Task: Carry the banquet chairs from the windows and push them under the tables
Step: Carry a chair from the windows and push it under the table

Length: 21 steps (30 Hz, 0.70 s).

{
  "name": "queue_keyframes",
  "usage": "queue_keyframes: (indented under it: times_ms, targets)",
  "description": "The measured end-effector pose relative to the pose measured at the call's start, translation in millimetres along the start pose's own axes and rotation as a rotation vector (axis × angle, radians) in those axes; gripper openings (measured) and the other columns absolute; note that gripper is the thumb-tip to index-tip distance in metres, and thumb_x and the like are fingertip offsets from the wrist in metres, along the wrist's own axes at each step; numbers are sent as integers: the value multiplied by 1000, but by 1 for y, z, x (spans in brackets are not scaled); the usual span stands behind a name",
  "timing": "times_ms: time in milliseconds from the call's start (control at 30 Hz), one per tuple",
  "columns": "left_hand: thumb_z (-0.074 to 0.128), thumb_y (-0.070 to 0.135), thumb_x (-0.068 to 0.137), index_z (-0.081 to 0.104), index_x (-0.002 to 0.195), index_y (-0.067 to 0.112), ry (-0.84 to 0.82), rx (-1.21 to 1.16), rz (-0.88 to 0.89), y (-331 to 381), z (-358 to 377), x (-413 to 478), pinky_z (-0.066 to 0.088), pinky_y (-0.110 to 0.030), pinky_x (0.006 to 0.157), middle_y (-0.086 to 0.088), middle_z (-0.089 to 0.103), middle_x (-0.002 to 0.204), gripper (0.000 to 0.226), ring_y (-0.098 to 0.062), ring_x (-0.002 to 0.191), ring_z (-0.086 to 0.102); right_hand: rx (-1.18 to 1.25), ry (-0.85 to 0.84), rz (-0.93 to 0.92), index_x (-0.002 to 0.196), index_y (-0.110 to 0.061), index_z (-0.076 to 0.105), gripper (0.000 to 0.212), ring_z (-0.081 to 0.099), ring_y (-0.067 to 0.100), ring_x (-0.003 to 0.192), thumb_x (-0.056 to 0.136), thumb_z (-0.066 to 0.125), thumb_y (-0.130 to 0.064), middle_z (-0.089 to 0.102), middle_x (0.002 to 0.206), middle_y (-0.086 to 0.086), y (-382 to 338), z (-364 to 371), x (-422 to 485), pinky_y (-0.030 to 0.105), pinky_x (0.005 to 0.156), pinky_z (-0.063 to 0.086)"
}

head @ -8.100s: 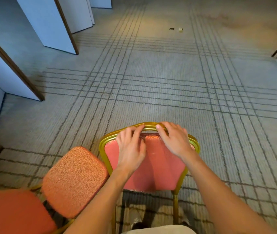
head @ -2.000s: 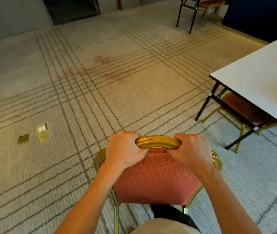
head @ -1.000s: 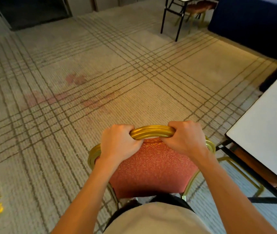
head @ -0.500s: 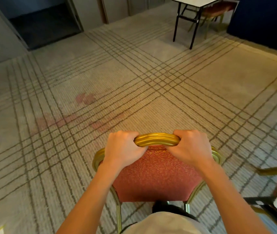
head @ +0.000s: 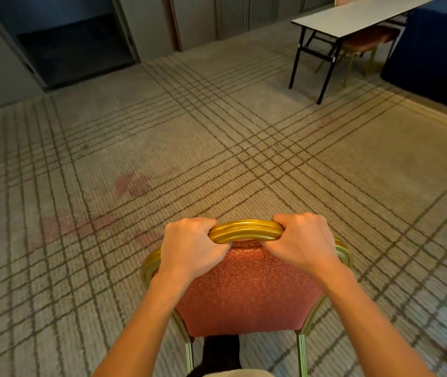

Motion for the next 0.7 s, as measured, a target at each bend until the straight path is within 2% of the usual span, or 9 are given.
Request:
queue_keyframes:
  times_ms: [67,200,367,533,667,700]
  targets:
    - [66,54,72,45,53,26,-22,-8,-5,-17,15,38,43,-32,53,6,59,55,40,-19,56,60,-9,-18,16,54,-27,37,47,66,32,74,76,68,-54,68,67,3,2,6,42,36,62,38]
    - [62,55,70,41,52,27,-54,-31,-8,-56,39,123,47,-34,57,4,63,59,40,-21,63,64,-32,-54,61,55,-27,40,44,66,33,79,76,68,-53,70,70,5,3,15,132,37,66,43]
    - [63,55,70,41,53,26,-39,-34,68,-80,56,222,45,-34,56,2,64,61,39,-26,65,65,-38,-18,121,54,-27,37,47,67,34,79,76,68,-54,70,70,7,15,15,218,36,64,44]
    - [64,52,67,38,52,28,3,-42,160,-94,79,326,42,-32,52,4,61,56,39,-23,60,63,-38,16,168,54,-25,36,50,67,34,77,75,67,-58,69,68,6,43,20,312,37,63,44]
    - [66,50,67,33,51,30,26,-42,165,-111,113,409,45,-32,52,3,59,53,42,-22,56,62,-29,27,148,55,-25,36,47,68,31,77,72,47,-67,69,68,4,72,35,396,36,63,43]
    - [67,50,67,33,51,30,30,-28,165,-115,123,431,44,-32,51,3,58,52,43,-22,55,62,-20,22,138,56,-25,36,47,68,31,78,74,47,-67,69,68,4,80,39,419,36,64,42]
Point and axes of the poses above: each hand's wrist, its own x-axis towards the middle knuckle, its own z-axis out of the palm, y = z × x, the point moved 1 cm from there along x, towards the middle knuckle
